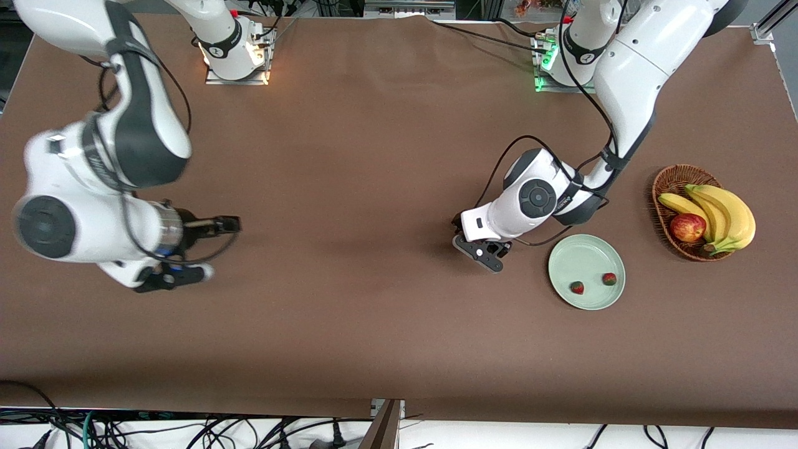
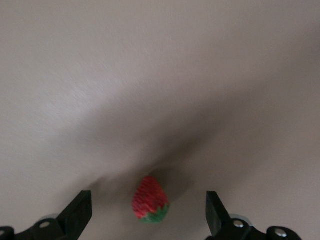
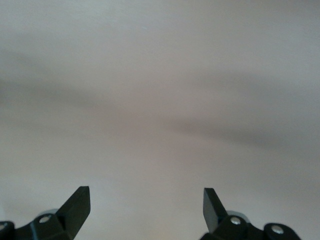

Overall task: Collect all strawberries into plate
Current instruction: 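Grasp the third strawberry with the left gripper while the right gripper retracts, then lower the strawberry onto the plate with the left gripper and open it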

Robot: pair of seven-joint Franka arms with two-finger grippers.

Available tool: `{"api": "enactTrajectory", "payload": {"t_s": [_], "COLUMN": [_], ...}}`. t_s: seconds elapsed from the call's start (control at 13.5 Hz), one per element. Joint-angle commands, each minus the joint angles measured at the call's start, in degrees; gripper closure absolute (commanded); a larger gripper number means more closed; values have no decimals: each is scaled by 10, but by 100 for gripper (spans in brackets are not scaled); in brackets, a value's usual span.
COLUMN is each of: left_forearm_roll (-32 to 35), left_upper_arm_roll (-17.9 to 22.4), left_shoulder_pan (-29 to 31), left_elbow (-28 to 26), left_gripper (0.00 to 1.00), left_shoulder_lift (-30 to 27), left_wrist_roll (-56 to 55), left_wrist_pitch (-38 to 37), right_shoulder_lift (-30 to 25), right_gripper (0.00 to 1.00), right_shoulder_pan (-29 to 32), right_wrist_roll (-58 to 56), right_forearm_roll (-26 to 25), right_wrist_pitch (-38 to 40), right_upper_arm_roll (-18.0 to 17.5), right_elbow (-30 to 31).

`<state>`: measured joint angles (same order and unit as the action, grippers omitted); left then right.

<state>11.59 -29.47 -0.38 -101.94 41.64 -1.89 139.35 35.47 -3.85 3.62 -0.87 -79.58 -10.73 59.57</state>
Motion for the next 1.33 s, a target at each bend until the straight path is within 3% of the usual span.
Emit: {"api": "enactTrajectory", "payload": {"t_s": [0.0, 0.07, 0.15, 0.3, 0.37, 0.59, 0.89, 1.04, 1.26], "left_forearm_roll": [14, 14, 23, 40, 55, 65, 66, 67, 68], "left_upper_arm_roll": [8, 8, 9, 9, 9, 8, 7, 12, 15], "left_shoulder_pan": [-12, -16, -16, -16, -13, -6, 15, 47, 122], "left_elbow": [-9, -9, -10, -10, -10, -2, 82, 121, 126], "left_gripper": [0, 18, 53, 94, 99, 100, 100, 100, 99], "left_shoulder_lift": [2, 1, 2, 1, 0, -22, -56, -56, -48], "left_wrist_roll": [-47, -47, -47, -46, -46, -44, -28, 58, 197], "left_wrist_pitch": [12, 12, 12, 11, 10, -27, -220, -309, -311], "right_shoulder_lift": [-125, -164, -202, -249, -272, -306, -309, -304, -303], "right_gripper": [0, 0, 0, 0, 0, 0, 0, 0, 0], "right_shoulder_pan": [30, 41, 48, 53, 57, 67, 67, 66, 62], "right_wrist_roll": [-3, -4, -3, -6, -3, -12, -19, -21, -20], "right_forearm_roll": [-19, -18, -19, -21, -23, -21, -27, -22, -26], "right_wrist_pitch": [18, 19, 16, 20, 17, -7, 6, 10, 10], "right_upper_arm_roll": [-8, -7, -7, -7, -6, 31, 30, 32, 31], "right_elbow": [106, 140, 176, 214, 215, 215, 214, 211, 209]}}
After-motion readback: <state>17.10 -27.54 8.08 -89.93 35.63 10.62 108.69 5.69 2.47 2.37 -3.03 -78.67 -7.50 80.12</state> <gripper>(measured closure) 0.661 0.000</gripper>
